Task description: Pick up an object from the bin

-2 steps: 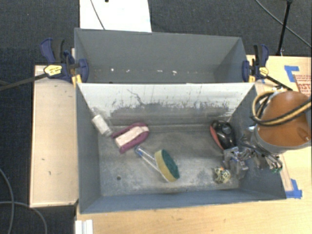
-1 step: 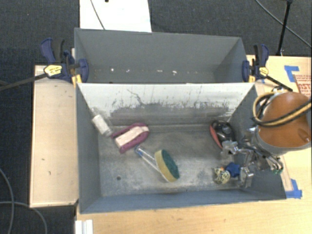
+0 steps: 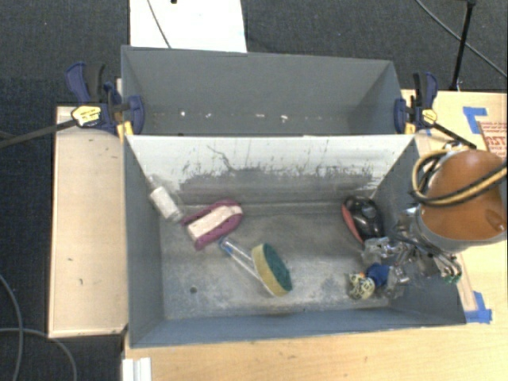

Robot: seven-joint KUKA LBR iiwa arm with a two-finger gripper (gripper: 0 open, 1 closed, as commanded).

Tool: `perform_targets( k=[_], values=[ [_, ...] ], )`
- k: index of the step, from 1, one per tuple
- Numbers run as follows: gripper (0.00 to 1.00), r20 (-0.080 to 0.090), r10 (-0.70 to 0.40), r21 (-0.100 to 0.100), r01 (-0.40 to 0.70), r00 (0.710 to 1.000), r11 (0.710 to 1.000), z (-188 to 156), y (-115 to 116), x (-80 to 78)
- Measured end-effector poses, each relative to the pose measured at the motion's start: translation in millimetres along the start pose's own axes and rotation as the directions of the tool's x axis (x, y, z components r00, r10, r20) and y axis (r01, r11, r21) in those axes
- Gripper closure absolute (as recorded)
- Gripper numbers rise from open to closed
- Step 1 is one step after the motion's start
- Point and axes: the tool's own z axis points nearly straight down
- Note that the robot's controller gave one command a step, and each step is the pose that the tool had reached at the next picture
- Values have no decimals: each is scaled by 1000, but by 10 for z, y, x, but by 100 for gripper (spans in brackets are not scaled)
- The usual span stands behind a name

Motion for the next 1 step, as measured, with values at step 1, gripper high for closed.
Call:
perform_targets(
  k=[1],
  values=[
    [100,9,-17,5,17,1000,1000,-1583,-4,-584]
  ],
)
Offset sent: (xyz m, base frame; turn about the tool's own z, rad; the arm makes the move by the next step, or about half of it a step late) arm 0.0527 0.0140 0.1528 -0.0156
